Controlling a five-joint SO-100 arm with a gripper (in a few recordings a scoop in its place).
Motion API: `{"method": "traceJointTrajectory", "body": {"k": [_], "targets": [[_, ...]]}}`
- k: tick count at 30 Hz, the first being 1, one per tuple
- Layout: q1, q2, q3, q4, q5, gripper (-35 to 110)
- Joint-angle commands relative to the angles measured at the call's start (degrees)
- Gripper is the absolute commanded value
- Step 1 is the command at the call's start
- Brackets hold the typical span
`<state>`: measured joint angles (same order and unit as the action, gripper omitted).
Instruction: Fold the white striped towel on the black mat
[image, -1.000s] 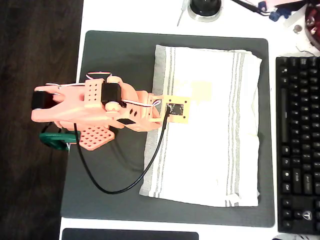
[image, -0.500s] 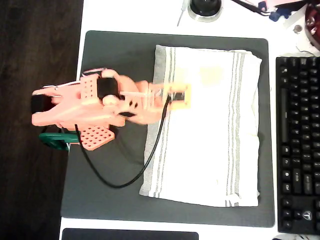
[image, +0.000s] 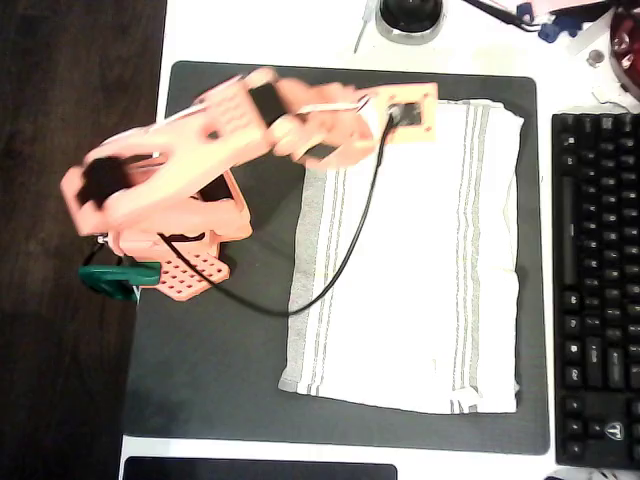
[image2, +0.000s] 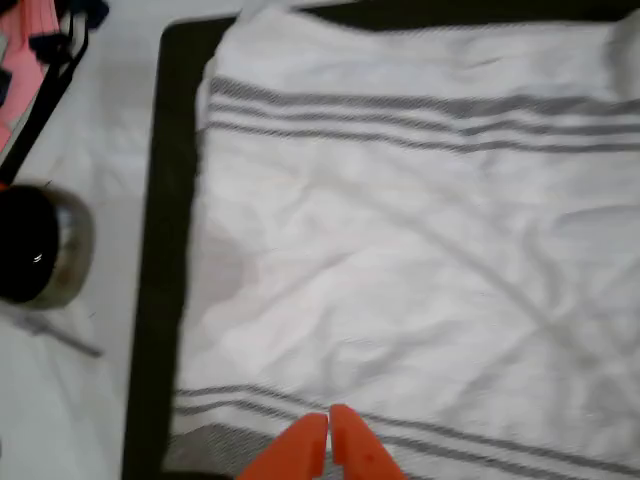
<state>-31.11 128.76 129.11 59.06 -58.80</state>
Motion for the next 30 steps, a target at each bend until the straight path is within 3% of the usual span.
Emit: {"method": "traceJointTrajectory", "body": {"k": [1,10,21,30], "targets": [[-2.6,-17.5,-14.5,1.8,2.6,5],[-5.7,-45.2,-32.0,-0.2,5.0,17],[-6.9,-64.7,-49.0,1.1,7.1,17],[-5.2,-67.9,-49.2,3.2,5.6,0]]}}
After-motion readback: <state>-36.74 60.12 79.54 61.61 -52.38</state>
